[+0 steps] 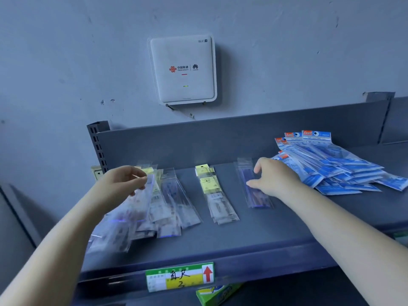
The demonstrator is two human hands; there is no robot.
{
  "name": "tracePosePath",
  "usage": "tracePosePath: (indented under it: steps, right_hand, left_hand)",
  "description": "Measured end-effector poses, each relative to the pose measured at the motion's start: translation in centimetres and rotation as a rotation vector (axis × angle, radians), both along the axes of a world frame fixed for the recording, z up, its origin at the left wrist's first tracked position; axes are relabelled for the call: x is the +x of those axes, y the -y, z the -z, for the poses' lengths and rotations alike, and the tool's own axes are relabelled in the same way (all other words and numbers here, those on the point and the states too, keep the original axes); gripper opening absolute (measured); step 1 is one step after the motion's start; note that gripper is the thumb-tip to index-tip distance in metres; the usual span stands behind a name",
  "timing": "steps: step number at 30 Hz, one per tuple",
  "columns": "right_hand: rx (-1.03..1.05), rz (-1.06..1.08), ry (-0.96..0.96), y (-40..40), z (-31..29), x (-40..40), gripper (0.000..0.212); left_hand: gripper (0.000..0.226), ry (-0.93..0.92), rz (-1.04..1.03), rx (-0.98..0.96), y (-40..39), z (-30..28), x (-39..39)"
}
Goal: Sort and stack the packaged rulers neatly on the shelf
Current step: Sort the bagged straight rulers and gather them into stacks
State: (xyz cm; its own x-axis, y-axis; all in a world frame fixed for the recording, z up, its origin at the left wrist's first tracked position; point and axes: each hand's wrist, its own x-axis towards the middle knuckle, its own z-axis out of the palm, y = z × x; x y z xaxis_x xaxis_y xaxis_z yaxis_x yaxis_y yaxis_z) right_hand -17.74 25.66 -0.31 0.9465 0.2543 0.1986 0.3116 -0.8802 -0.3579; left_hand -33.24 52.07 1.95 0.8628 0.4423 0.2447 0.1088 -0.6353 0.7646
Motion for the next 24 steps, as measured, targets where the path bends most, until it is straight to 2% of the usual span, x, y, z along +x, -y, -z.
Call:
tracePosePath:
  steps: [4, 7, 11, 14, 17, 19, 22, 24]
  right_hand:
    - [0.146, -0.180, 0.045, -3.4, -0.9, -1.5, 0.021]
    - [0.178, -0.339, -0.061, -7.5, -1.5, -3.9, 0.021]
    - [0.205, -0.489, -0.164, -12.5, -1.4, -6.6, 0.027]
    - [0.214, -0.512, -0.178, -15.1, -1.2, -7.8, 0.028]
    - [0.155, -0.487, -0.176, -16.5, -0.9, -8.5, 0.046]
    - [0.115, -0.459, -0.178, -17.1, -0.9, -8.9, 0.056]
    - [0.028, -0.433, -0.170, -17.8, -0.7, -9.4, 0.051]
    - [-0.006, -0.405, -0.167, -18.1, -0.7, -9.8, 0.059]
  left_hand:
    - [0.003, -0.037, -0.126, 0.130, -2.3, 1.4, -1.7]
    - [0.023, -0.080, -0.168, 0.195, -3.0, 2.3, -2.4]
    - [0.049, -0.110, -0.201, 0.186, -2.9, 3.2, -2.6]
    - [0.062, -0.118, -0.233, 0.201, -3.1, 3.6, -2.5]
    - [0.069, -0.129, -0.221, 0.188, -3.5, 3.9, -2.5]
    - [0.069, -0.135, -0.213, 0.175, -3.6, 4.0, -2.5]
    - [0.061, -0.118, -0.228, 0.149, -4.1, 4.1, -2.5]
    - [0.058, -0.115, -0.232, 0.139, -4.4, 4.2, -2.4]
